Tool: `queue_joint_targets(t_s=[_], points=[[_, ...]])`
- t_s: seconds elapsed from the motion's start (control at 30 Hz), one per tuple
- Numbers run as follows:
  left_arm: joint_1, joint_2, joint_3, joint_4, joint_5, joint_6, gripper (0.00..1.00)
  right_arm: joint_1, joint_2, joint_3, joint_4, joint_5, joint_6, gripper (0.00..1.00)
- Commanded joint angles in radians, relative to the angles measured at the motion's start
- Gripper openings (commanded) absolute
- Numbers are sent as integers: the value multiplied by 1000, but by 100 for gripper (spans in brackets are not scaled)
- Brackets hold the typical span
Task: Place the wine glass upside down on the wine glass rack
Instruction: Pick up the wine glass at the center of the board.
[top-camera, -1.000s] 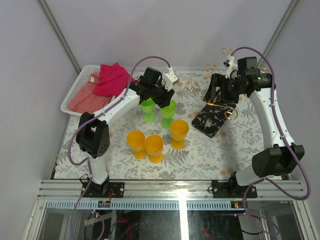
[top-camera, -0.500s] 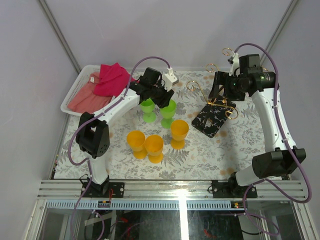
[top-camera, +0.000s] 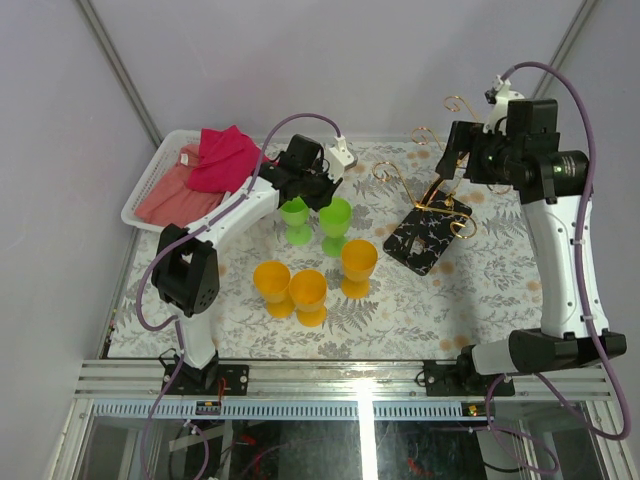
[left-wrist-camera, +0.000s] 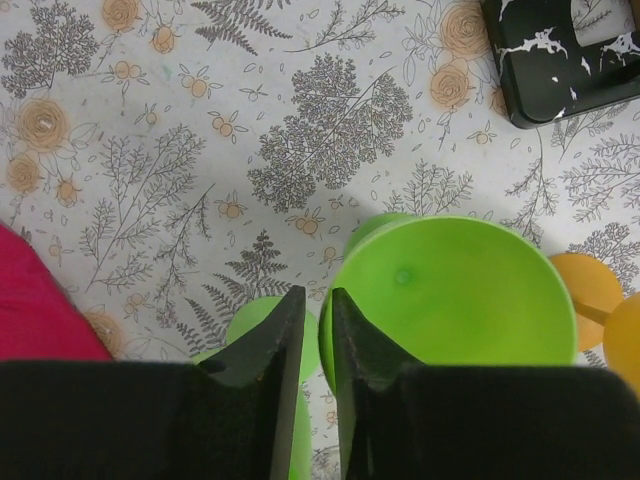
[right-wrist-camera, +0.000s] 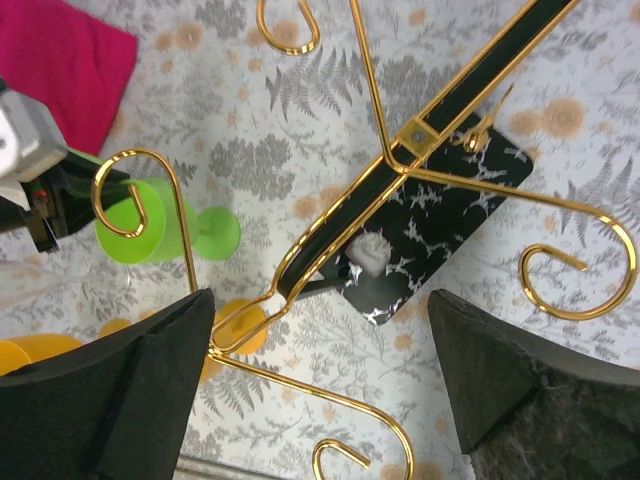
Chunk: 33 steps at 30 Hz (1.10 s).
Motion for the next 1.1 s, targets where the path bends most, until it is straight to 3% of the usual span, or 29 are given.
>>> queue_joint_targets(t_s=[0.0, 0.1, 0.17, 0.3, 0.43, 0.6, 0.77, 0.87, 1.07], points=[[-5, 1, 52, -18, 5, 14, 11, 7, -59, 11, 136, 12, -20, 90], [-5, -3, 60, -18, 25, 12, 1, 6, -77, -3, 208, 0, -20, 75], [-5, -6, 60, -18, 32, 12, 0, 7, -86, -13, 255, -1, -12, 73], [-5, -15, 63, -16, 36, 5, 0, 7, -79, -27, 311, -2, 22, 93], [-6, -26, 64, -18, 32, 0, 0, 6, -56, -31, 349, -45, 43, 100], [-5, -68, 74, -18, 6, -1, 0, 7, -51, -52, 444, -53, 66, 99], [3, -120, 101, -3, -54, -28, 0, 7, -99, -156, 643, -97, 107, 99], [14, -166, 99, 70, -149, -86, 0, 7, -131, -212, 764, -98, 151, 99], [57, -315, 18, 355, -180, -246, 0, 7, -94, -177, 788, -226, 169, 99]])
